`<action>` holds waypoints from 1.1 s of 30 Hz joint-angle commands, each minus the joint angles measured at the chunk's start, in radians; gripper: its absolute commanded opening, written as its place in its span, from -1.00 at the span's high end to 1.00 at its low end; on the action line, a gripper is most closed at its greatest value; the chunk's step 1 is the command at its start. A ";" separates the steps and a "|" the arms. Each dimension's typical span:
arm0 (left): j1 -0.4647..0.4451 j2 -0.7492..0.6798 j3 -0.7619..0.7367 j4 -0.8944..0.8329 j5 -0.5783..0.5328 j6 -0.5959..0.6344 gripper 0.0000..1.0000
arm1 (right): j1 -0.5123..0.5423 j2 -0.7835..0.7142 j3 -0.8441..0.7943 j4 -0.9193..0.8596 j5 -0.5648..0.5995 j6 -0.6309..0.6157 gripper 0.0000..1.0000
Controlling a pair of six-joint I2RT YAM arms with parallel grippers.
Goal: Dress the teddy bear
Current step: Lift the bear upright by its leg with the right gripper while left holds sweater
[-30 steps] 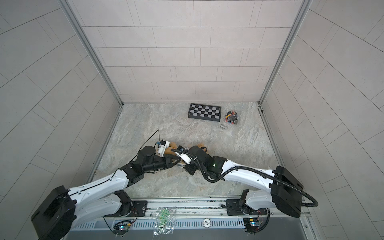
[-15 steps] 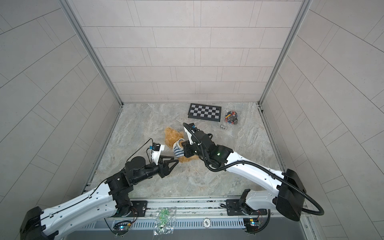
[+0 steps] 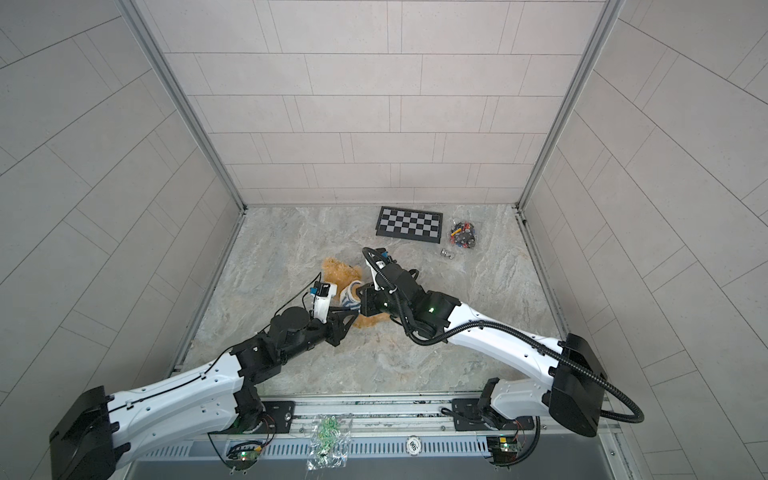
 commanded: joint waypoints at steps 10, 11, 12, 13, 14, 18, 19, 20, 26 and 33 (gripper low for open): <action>-0.004 -0.035 -0.048 -0.003 -0.031 -0.034 1.00 | -0.090 -0.131 -0.030 0.039 -0.069 0.040 1.00; -0.005 -0.040 -0.056 -0.014 -0.031 -0.033 1.00 | -0.099 -0.142 -0.033 0.037 -0.065 0.038 1.00; -0.005 -0.044 -0.064 -0.024 -0.029 -0.033 1.00 | -0.106 -0.154 -0.036 0.035 -0.059 0.037 1.00; -0.004 -0.046 -0.071 -0.035 -0.029 -0.034 1.00 | -0.113 -0.161 -0.037 0.030 -0.055 0.034 1.00; -0.005 -0.047 -0.075 -0.050 -0.028 -0.031 1.00 | -0.120 -0.168 -0.038 0.025 -0.054 0.030 1.00; -0.004 -0.057 -0.092 -0.069 -0.021 -0.037 1.00 | -0.130 -0.177 -0.036 0.011 -0.057 0.021 1.00; -0.004 -0.061 -0.095 -0.067 -0.018 -0.036 1.00 | -0.130 -0.178 -0.036 0.010 -0.059 0.018 1.00; -0.004 -0.063 -0.096 -0.064 -0.016 -0.036 1.00 | -0.130 -0.176 -0.038 0.007 -0.062 0.014 1.00; -0.005 -0.038 -0.069 0.033 0.052 -0.063 0.86 | -0.125 -0.152 -0.081 0.020 -0.067 0.000 1.00; -0.001 -0.023 -0.024 0.069 0.102 -0.124 0.39 | -0.091 -0.104 -0.116 0.026 -0.042 -0.017 1.00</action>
